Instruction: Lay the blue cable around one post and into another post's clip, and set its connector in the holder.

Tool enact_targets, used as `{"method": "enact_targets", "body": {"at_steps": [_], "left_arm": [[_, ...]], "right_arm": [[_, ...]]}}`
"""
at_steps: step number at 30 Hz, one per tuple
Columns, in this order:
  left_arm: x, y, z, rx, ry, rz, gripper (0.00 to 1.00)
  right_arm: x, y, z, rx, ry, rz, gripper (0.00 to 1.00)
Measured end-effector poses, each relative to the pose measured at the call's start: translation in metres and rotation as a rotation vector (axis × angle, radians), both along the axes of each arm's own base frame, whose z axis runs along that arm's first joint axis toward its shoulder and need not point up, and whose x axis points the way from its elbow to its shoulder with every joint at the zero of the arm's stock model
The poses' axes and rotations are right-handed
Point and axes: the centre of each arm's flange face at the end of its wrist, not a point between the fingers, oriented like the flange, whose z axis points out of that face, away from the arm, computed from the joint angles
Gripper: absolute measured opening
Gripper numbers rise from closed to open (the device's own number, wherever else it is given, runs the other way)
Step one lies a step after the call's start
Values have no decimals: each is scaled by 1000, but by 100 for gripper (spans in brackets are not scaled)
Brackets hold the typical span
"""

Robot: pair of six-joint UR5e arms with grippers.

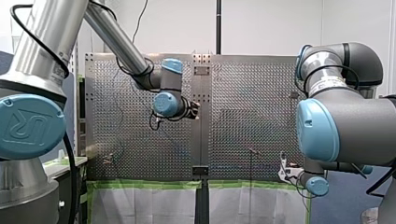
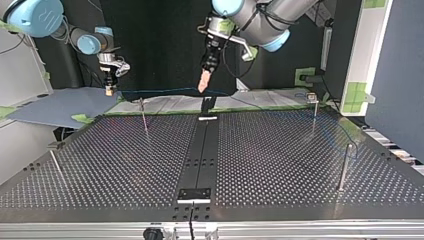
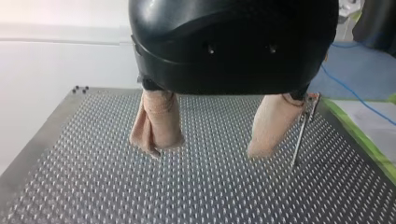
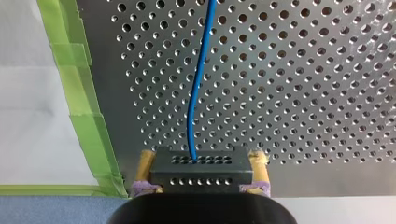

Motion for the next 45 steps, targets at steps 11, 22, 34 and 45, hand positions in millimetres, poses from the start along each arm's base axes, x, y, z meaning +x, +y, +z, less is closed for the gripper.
{"method": "enact_targets", "body": {"at_steps": [11, 22, 34, 45], "left_arm": [[-26, -40, -34, -60, 12, -92, 100], [-53, -91, -59, -56, 38, -222, 100], [-40, -114, -87, -13, 115, -223, 100], [12, -115, -113, -33, 154, -118, 100]], "right_arm": [[2, 0, 0, -7, 24, 4, 0], [3, 0, 0, -12, 49, 7, 0], [1, 1, -1, -2, 77, 4, 0], [4, 1, 0, -20, 86, 8, 0]]}}
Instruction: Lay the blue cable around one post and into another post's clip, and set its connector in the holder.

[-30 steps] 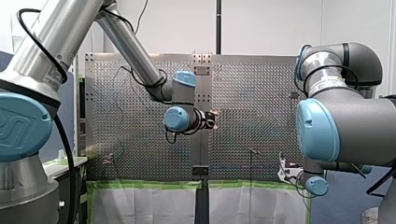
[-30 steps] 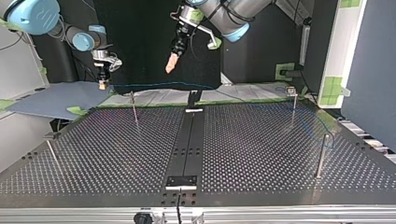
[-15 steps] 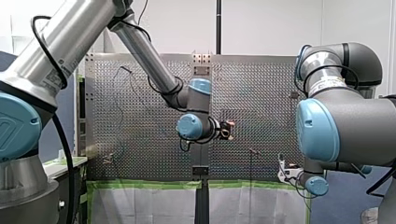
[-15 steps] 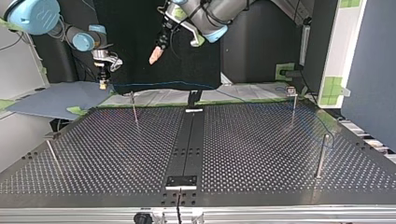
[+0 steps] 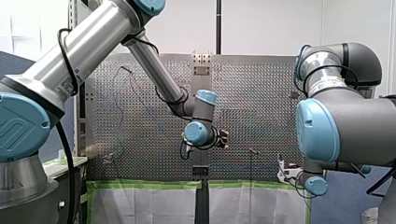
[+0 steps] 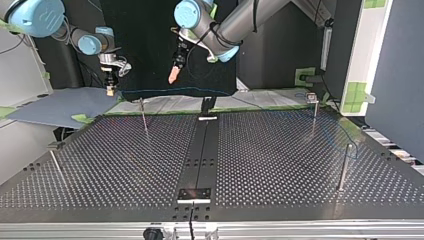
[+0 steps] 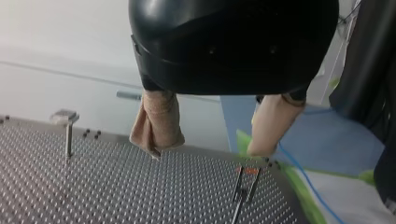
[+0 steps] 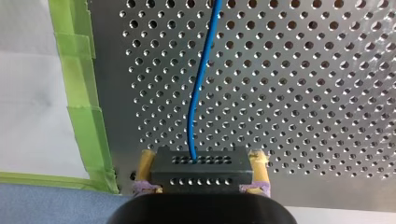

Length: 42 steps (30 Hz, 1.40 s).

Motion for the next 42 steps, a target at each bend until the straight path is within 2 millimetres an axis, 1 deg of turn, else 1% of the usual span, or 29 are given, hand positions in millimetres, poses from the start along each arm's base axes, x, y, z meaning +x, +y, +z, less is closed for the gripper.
{"method": "enact_targets", "body": {"at_steps": [7, 13, 16, 21, 24, 31, 36, 42], "left_arm": [[21, -3, -16, -10, 20, 54, 100], [34, -15, -33, -42, 50, 49, 100], [36, -22, -43, -33, 67, 34, 100], [36, -39, -58, -31, 74, -5, 100], [38, -46, -66, -34, 76, -11, 100], [46, -56, -84, -42, 84, 3, 100], [54, -62, -98, -66, 98, 20, 100], [66, -69, -116, -109, 117, 45, 100]], "right_arm": [[0, 0, 0, -1, 19, 10, 0], [-3, 1, 0, 7, 43, 12, 0], [-4, -1, 5, 8, 53, 11, 0], [-4, -5, 19, 2, 60, 11, 0], [-4, -4, 22, 1, 61, 15, 0], [-5, -5, 37, -19, 60, 27, 0], [-7, -5, 41, -26, 60, 29, 0], [-11, -3, 40, -24, 57, 32, 0]]}}
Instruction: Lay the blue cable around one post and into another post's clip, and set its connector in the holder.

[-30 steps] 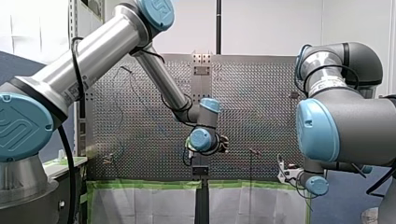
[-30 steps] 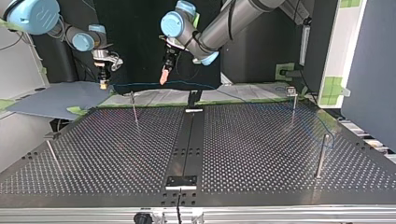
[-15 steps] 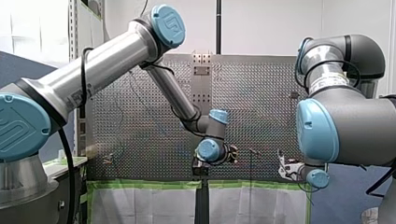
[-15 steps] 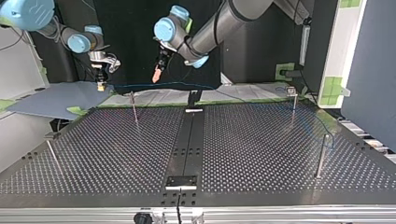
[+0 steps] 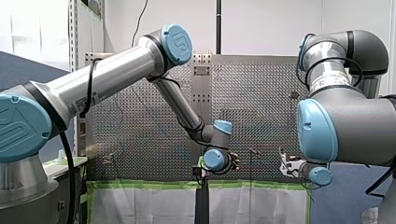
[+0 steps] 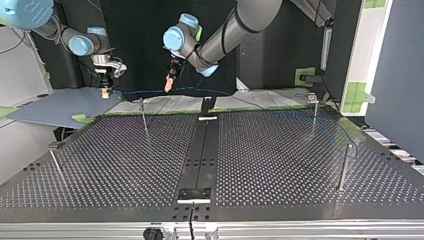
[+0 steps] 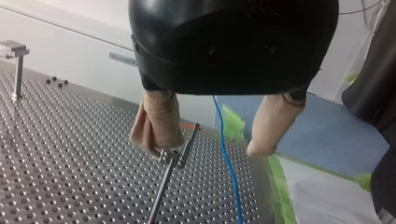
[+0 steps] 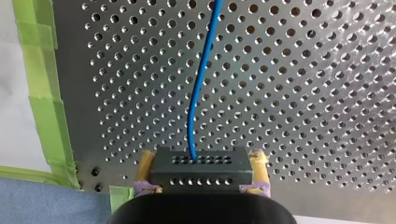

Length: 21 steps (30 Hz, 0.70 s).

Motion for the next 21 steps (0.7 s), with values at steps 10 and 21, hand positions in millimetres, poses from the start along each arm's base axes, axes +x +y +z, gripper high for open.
{"method": "enact_targets", "body": {"at_steps": [10, 21], "left_arm": [[-2, 4, -46, 22, 40, 14, 100], [-24, 20, -107, 121, 64, 54, 100]], "right_arm": [[-6, 2, -1, -3, -11, 5, 0], [-6, 2, -1, -2, -12, 6, 0]]}}
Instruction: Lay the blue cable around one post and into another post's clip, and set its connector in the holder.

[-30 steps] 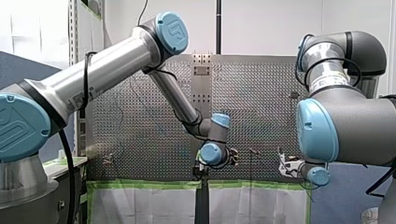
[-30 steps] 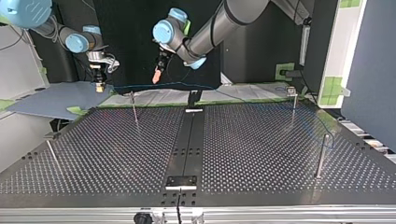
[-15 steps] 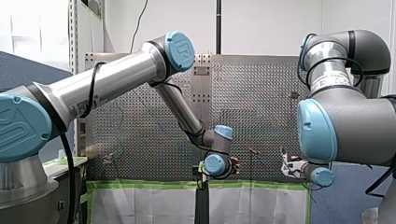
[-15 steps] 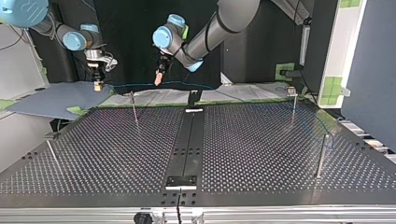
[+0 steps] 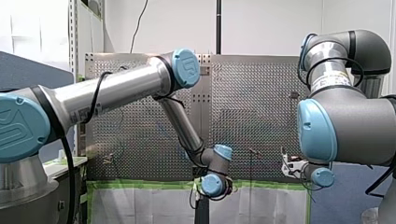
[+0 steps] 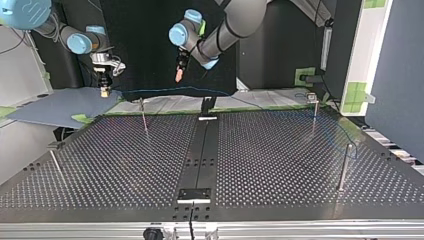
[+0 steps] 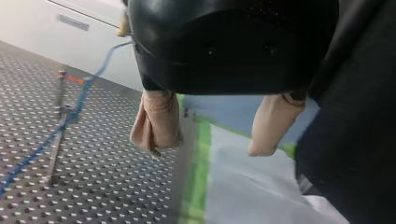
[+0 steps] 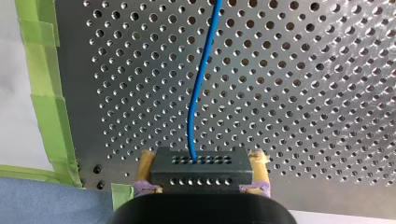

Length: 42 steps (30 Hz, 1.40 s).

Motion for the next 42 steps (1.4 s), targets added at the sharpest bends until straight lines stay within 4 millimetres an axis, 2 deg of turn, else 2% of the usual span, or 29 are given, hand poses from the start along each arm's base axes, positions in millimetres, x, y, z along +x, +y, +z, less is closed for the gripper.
{"method": "enact_targets", "body": {"at_steps": [3, 6, 16, 24, 28, 33, 42], "left_arm": [[-15, 5, -19, 44, -2, -1, 100], [-27, 9, -27, 71, -13, -10, 100], [-34, 11, 0, 57, -78, -14, 100], [-14, -10, 46, 12, -137, 11, 100], [-4, -20, 60, 7, -148, 23, 100], [7, -26, 68, -5, -158, 34, 100], [23, -18, 70, -5, -160, 71, 100]], "right_arm": [[0, 0, 0, -1, -3, -1, 0], [1, -1, 1, -5, -13, -2, 0], [3, -1, 1, -9, -27, 1, 0], [4, -1, 1, -10, -29, 4, 0], [4, -1, 1, -10, -29, 4, 0], [4, -1, 1, -11, -30, 3, 0], [4, -2, 1, -13, -35, 3, 0]]}}
